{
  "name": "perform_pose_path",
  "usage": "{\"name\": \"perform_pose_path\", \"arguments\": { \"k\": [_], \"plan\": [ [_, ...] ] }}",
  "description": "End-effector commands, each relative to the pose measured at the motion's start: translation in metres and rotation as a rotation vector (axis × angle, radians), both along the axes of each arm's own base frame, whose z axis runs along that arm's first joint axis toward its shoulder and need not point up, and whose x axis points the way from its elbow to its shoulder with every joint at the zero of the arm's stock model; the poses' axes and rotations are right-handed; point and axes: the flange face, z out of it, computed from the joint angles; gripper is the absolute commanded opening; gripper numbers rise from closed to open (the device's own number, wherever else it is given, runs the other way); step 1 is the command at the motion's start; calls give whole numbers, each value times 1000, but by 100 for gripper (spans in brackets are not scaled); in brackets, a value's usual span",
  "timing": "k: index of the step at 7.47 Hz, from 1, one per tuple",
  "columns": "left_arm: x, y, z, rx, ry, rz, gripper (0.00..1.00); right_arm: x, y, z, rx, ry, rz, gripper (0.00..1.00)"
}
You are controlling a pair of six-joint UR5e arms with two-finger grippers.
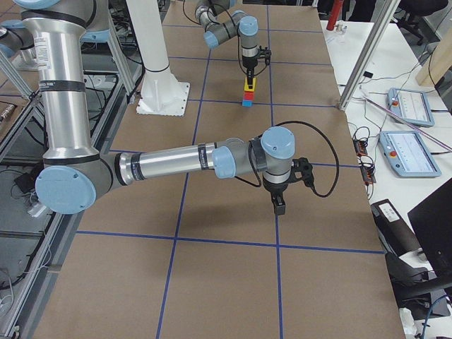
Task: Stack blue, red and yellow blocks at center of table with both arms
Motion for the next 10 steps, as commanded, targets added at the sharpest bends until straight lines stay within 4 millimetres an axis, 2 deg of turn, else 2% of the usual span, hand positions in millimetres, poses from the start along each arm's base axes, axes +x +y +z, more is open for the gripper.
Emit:
{"name": "perform_pose_path", "arguments": {
  "k": [1, 2, 3, 4, 5, 6, 7, 8, 10],
  "plan": [
    [0, 0, 0, 3, 0, 0, 86, 0, -1, -1, 1, 0, 0, 100],
    [1, -1, 1, 1, -3, 0, 99, 0, -1, -1, 1, 0, 0, 100],
    [0, 0, 1, 2, -2, 0, 99, 0, -1, 0, 0, 1, 0, 100],
    [-8, -5, -4, 22, 2, 9, 99, 0, -2, 1, -1, 2, -1, 100],
    [-39, -19, -12, 57, 14, 20, 100, 0, -2, 2, -2, 2, -1, 100],
    [-84, -40, -11, 64, 4, 55, 100, 0, -2, 2, -4, 2, -1, 100],
    [-149, -55, 8, 102, -11, 109, 100, 0, -1, 4, -2, 3, -5, 100],
    [-233, -77, 55, 156, -35, 161, 100, 6, 0, 6, 3, 15, -1, 100],
    [-403, -122, 174, 257, -82, 272, 100, 14, 10, 19, -18, 21, 10, 100]
  ]
}}
